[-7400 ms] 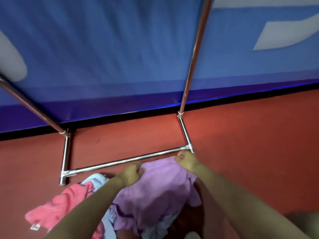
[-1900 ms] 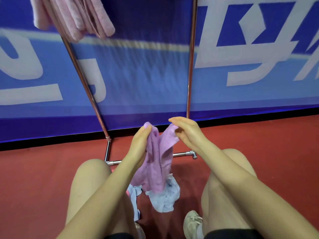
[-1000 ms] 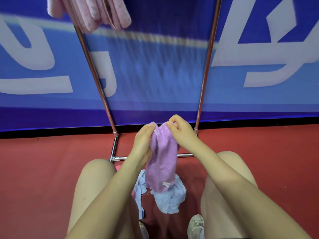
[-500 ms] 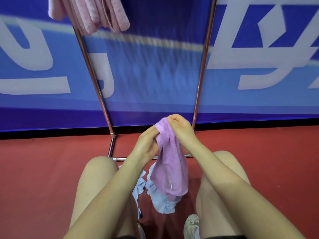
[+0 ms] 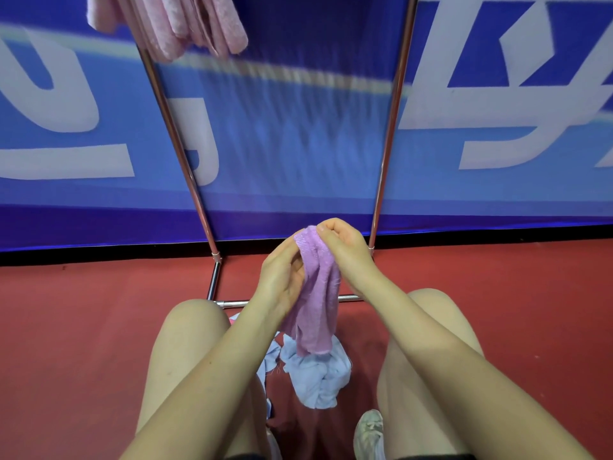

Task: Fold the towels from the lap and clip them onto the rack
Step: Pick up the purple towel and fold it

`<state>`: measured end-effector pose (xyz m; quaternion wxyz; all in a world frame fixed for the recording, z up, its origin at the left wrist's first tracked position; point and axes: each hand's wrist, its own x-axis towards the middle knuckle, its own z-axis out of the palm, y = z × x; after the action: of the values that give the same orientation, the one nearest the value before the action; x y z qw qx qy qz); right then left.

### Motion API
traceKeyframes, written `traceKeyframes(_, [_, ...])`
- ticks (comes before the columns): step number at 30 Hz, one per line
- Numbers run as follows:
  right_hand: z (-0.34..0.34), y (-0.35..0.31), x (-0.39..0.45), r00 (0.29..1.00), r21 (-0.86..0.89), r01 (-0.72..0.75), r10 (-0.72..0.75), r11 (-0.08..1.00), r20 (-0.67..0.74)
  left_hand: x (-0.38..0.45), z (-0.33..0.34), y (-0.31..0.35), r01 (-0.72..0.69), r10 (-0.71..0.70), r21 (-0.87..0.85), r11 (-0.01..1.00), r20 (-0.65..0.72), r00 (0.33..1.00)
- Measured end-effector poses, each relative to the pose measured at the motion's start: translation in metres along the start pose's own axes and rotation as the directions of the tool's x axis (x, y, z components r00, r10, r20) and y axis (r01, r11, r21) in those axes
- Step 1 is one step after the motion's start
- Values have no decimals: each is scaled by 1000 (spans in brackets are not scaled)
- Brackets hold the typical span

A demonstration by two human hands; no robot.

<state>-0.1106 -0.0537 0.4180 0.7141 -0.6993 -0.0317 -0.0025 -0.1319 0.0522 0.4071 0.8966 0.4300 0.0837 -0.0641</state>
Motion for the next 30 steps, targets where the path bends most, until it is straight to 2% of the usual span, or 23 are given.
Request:
traceKeyframes(4, [2, 4, 4, 996, 57, -84, 85, 995, -15, -1, 0, 0, -36, 36, 12, 999, -5, 999])
traceKeyframes(9, [1, 11, 9, 992, 127, -121, 124, 984, -18, 2, -3, 2, -27, 27, -3, 1000, -6, 1000])
traceKeyframes(13, [2, 14, 9, 990, 197, -143, 141, 970, 22, 4, -8, -2, -69, 67, 22, 997, 66, 996])
traceKeyframes(17, [2, 17, 8, 985, 197, -158, 142, 968, 95, 12, -11, -1, -56, 56, 5, 998, 26, 998])
traceKeyframes(21, [-8, 13, 5, 984, -42, -72, 78, 996, 158, 13, -15, 10, -110, 108, 82, 991, 31, 994])
traceKeyframes(24, [-15, 18, 0, 962, -210, -3, 60, 978, 266, 11, -21, 20, -142, 146, 157, 977, -14, 989])
traceKeyframes(27, [-20, 30, -7, 907, -474, 32, 173, 880, 384, 8, -32, 25, -155, 162, 226, 962, -13, 987])
traceKeyframes(30, [-28, 48, -15, 866, -689, 52, 311, 723, 392, 3, -43, 28, -142, 156, 317, 938, -17, 988])
